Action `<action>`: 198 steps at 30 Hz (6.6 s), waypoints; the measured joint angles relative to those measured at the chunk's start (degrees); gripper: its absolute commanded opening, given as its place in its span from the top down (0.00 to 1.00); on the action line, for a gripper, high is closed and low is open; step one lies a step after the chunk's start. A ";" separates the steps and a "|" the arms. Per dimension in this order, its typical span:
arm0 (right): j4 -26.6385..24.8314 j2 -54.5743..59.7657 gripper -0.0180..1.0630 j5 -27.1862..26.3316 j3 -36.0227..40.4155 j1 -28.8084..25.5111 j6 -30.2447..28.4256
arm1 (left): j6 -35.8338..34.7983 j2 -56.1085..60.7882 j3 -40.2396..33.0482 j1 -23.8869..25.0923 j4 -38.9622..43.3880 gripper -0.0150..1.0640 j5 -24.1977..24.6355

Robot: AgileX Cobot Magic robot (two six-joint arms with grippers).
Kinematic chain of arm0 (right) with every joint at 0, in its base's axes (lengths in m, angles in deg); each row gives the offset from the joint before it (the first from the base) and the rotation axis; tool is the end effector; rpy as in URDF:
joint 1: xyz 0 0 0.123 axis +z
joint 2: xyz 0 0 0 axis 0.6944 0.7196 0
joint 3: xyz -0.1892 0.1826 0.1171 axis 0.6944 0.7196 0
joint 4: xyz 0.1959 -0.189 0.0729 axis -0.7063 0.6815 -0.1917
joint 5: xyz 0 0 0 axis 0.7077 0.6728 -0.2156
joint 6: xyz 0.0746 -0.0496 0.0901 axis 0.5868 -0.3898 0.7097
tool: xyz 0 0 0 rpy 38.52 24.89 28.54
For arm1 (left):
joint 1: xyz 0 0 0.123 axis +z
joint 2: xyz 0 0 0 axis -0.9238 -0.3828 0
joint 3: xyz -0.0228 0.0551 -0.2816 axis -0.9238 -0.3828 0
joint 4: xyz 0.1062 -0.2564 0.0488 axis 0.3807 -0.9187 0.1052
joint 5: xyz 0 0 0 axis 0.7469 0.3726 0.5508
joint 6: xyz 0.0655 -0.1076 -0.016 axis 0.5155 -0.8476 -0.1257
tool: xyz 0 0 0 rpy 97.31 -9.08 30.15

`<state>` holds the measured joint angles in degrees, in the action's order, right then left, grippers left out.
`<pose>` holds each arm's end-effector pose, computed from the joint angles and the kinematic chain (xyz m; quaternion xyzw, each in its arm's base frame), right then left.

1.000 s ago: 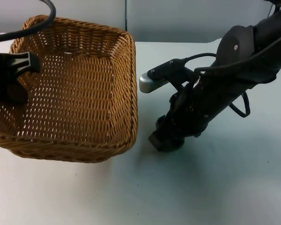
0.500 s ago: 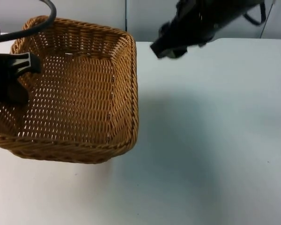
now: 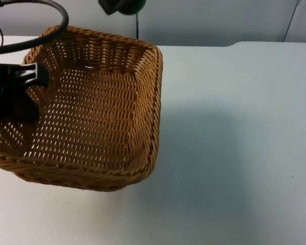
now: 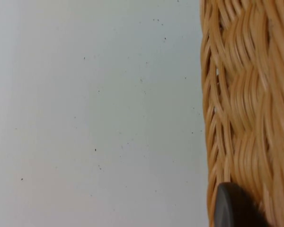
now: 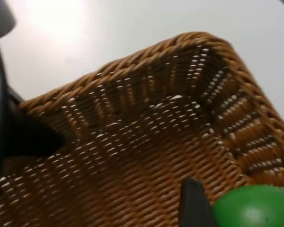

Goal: Pick up the basket with the left hand and place the ball into the basket with the right hand.

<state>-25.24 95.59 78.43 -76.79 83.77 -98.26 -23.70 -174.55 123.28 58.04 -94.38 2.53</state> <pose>0.3749 0.3369 0.2580 -0.4746 0.8091 0.1333 0.3200 0.3051 -0.0864 0.1237 -0.0256 0.9437 -0.1999 0.2624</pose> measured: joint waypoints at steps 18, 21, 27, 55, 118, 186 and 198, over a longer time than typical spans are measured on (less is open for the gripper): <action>-6.13 7.18 0.99 3.32 0.00 2.39 -1.71 | 19.87 0.00 0.00 0.00 -23.86 0.99 6.32; -4.32 7.18 0.99 3.42 0.00 2.39 -0.56 | 20.67 0.00 0.00 0.00 -24.92 0.99 6.32; -0.47 7.18 0.91 4.14 0.00 2.39 2.03 | 20.81 0.00 0.00 0.00 -25.99 0.99 6.91; 9.89 8.25 0.38 13.99 -6.32 2.92 12.32 | 21.17 0.00 0.00 0.00 -27.60 0.99 9.54; 16.96 -43.34 0.99 27.00 -20.57 2.54 31.25 | 27.06 -22.82 7.21 0.12 -24.86 0.27 2.01; 21.45 -75.36 0.99 25.11 38.71 2.54 28.39 | -37.48 88.51 -9.05 2.27 59.64 0.99 44.18; 15.99 -102.06 0.99 19.83 61.85 2.54 28.39 | -37.70 88.51 -9.05 2.27 59.64 0.99 44.00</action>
<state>-9.25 -6.47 98.26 -14.94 86.31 -69.86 -61.39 -86.04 114.23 60.31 -34.74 46.53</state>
